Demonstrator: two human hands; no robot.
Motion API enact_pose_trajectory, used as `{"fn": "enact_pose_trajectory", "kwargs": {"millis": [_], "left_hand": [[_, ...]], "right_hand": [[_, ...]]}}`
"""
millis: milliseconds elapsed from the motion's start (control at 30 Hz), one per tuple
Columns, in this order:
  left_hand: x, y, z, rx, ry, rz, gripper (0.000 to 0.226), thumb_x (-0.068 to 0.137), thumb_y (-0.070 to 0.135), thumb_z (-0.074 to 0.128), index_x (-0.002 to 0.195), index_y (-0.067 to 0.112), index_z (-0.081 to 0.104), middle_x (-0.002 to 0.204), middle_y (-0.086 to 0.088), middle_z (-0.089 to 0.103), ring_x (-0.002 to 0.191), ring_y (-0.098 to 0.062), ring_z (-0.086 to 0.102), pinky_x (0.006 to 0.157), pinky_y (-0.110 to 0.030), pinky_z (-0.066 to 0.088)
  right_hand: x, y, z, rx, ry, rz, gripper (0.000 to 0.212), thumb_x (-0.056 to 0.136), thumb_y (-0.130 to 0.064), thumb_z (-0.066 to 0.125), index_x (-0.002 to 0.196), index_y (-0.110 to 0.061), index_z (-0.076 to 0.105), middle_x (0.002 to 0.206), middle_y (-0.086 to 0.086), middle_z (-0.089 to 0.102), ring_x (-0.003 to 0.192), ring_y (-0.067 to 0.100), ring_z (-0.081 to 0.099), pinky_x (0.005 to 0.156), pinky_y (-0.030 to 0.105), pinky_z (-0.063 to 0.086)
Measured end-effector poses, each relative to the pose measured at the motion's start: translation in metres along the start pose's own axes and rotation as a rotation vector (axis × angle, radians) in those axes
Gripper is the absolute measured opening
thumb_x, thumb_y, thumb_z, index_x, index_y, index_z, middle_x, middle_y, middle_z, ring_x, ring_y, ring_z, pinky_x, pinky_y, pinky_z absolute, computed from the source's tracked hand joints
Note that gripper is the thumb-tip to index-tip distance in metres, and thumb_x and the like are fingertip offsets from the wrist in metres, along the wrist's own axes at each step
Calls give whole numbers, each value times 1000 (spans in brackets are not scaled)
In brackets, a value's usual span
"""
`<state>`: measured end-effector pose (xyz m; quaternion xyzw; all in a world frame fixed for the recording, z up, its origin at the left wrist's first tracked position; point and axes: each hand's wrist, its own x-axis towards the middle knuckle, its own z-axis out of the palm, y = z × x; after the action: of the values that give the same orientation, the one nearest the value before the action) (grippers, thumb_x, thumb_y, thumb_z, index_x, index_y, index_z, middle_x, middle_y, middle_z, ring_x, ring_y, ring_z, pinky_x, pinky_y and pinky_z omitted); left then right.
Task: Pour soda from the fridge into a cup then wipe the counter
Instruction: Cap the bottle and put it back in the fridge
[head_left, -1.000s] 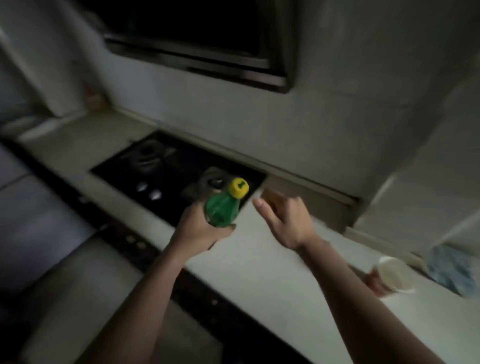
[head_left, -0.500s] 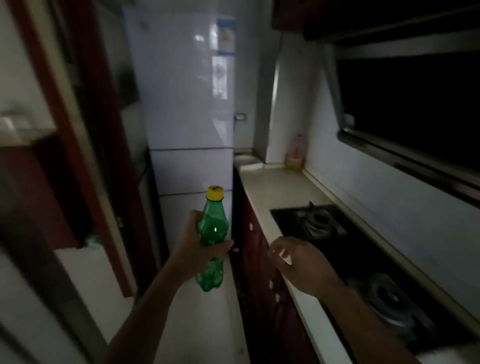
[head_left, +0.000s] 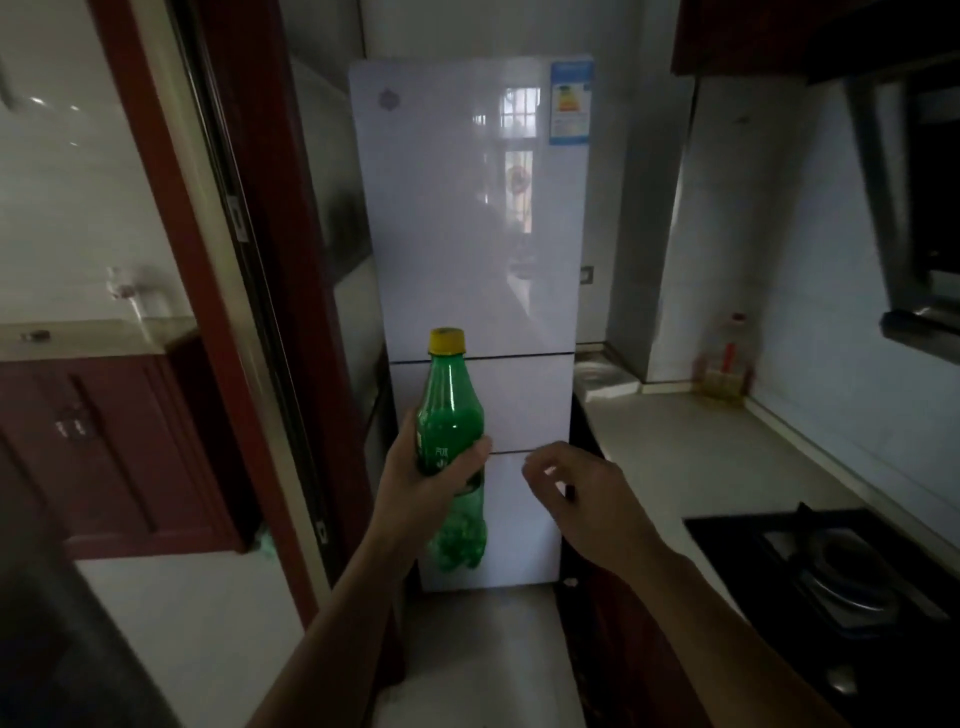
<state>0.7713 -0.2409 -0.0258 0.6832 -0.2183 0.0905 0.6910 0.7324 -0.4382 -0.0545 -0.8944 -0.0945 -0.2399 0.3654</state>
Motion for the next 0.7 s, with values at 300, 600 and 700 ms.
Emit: {"fn": "enact_pose_trajectory", "kwargs": {"millis": [300,600,700], "left_hand": [[163,-49,31,-137,143,-76,36,80,35,78,109,19,65,90,-2,71,84,-25,70,72,-37,59],[293,-71,15,-60,229,-15,49,77,45,76,117,18,61,110,-18,68,100,-36,69,89,-58,55],[328,-89,-1,-33,269,26,49,77,47,76,116,22,61,110,-16,69,101,-34,69,89,-58,55]], "right_hand": [[160,78,39,479,-16,-195,33,90,-17,68,123,-18,64,113,-11,70,98,4,68,83,23,56],[307,112,68,553,-20,-314,38,86,-12,72,123,-17,64,108,-8,72,91,5,71,79,21,57],[348,122,91,554,-47,-346,38,86,-10,72,123,-15,64,109,-10,72,93,7,71,81,21,56]]}}
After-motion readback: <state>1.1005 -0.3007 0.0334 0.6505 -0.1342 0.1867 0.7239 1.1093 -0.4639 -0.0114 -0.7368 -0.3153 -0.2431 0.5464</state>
